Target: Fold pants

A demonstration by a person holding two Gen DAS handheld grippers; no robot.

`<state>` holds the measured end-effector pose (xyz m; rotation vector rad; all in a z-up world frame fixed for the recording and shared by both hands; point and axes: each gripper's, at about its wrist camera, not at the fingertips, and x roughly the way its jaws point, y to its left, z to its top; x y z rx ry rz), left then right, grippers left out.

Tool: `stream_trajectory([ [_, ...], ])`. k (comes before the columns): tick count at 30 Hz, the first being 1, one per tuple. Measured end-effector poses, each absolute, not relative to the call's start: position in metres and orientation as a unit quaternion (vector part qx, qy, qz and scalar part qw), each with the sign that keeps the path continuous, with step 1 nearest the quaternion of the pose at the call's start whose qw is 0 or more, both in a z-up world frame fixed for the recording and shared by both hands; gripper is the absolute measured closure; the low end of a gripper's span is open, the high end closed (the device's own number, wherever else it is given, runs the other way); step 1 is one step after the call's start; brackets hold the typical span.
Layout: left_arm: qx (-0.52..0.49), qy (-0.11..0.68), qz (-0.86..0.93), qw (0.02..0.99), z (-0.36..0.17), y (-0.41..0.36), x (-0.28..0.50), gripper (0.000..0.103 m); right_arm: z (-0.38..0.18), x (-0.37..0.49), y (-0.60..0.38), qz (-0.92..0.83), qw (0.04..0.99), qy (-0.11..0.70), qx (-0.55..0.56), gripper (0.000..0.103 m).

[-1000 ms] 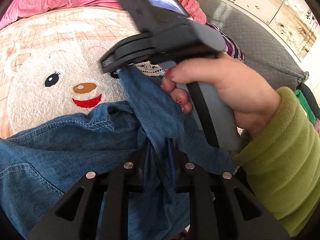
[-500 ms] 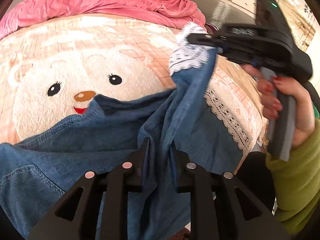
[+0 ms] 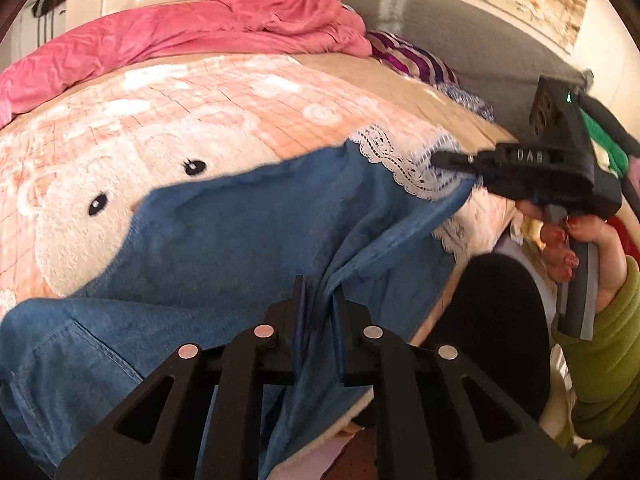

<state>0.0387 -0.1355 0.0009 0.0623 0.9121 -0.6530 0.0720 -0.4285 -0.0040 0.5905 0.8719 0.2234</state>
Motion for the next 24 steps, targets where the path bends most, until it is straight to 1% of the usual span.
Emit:
stream_trajectory([
  [2, 0.037, 0.438, -0.311, 0.842, -0.006, -0.139, 0.035, 0.092, -0.023, 0.063, -0.438, 0.094, 0.848, 0.429, 0.298, 0.093],
  [4, 0.044, 0.443, -0.316, 0.838, -0.011, -0.143, 0.031, 0.092, -0.038, 0.055, -0.448, 0.093, 0.837, 0.434, 0.319, 0.085],
  [6, 0.052, 0.443, -0.318, 0.837, -0.014, -0.146, 0.027, 0.092, -0.04, 0.045, -0.455, 0.089, 0.839, 0.428, 0.324, 0.078],
  [7, 0.054, 0.441, -0.318, 0.837, -0.014, -0.146, 0.025, 0.091, -0.04, 0.043, -0.457, 0.089, 0.84, 0.425, 0.325, 0.078],
  [9, 0.057, 0.442, -0.317, 0.837, -0.015, -0.147, 0.024, 0.091, -0.039, 0.039, -0.463, 0.09, 0.84, 0.419, 0.333, 0.078],
  [12, 0.068, 0.442, -0.315, 0.837, -0.018, -0.148, 0.018, 0.091, -0.037, 0.037, -0.466, 0.091, 0.844, 0.421, 0.319, 0.096],
  [15, 0.078, 0.442, -0.315, 0.837, -0.023, -0.149, 0.011, 0.091, -0.039, 0.034, -0.468, 0.091, 0.85, 0.423, 0.3, 0.096],
  [16, 0.08, 0.446, -0.315, 0.834, -0.027, -0.149, 0.012, 0.089, -0.045, 0.036, -0.468, 0.077, 0.849, 0.439, 0.284, 0.096],
  [17, 0.079, 0.452, -0.312, 0.832, -0.031, -0.148, 0.012, 0.079, -0.05, 0.036, -0.469, 0.072, 0.849, 0.448, 0.272, 0.096],
  [18, 0.071, 0.458, -0.311, 0.83, -0.034, -0.144, 0.013, 0.074, -0.052, 0.034, -0.469, 0.077, 0.85, 0.446, 0.269, 0.095],
  [20, 0.054, 0.459, -0.316, 0.829, -0.031, -0.136, 0.011, 0.068, -0.048, 0.027, -0.472, 0.089, 0.852, 0.438, 0.272, 0.09],
  [21, 0.048, 0.456, -0.316, 0.831, -0.026, -0.13, 0.01, 0.066, -0.044, 0.025, -0.472, 0.091, 0.855, 0.435, 0.269, 0.08],
  [22, 0.046, 0.452, -0.314, 0.834, -0.02, -0.126, 0.01, 0.06, -0.036, 0.022, -0.475, 0.084, 0.864, 0.425, 0.258, 0.065],
  [23, 0.043, 0.443, -0.31, 0.84, -0.012, -0.12, 0.011, 0.055, -0.028, 0.019, -0.478, 0.078, 0.873, 0.414, 0.247, 0.06],
  [24, 0.041, 0.43, -0.301, 0.85, 0.0, -0.111, 0.015, 0.052, -0.022, 0.019, -0.48, 0.077, 0.878, 0.406, 0.241, 0.059],
])
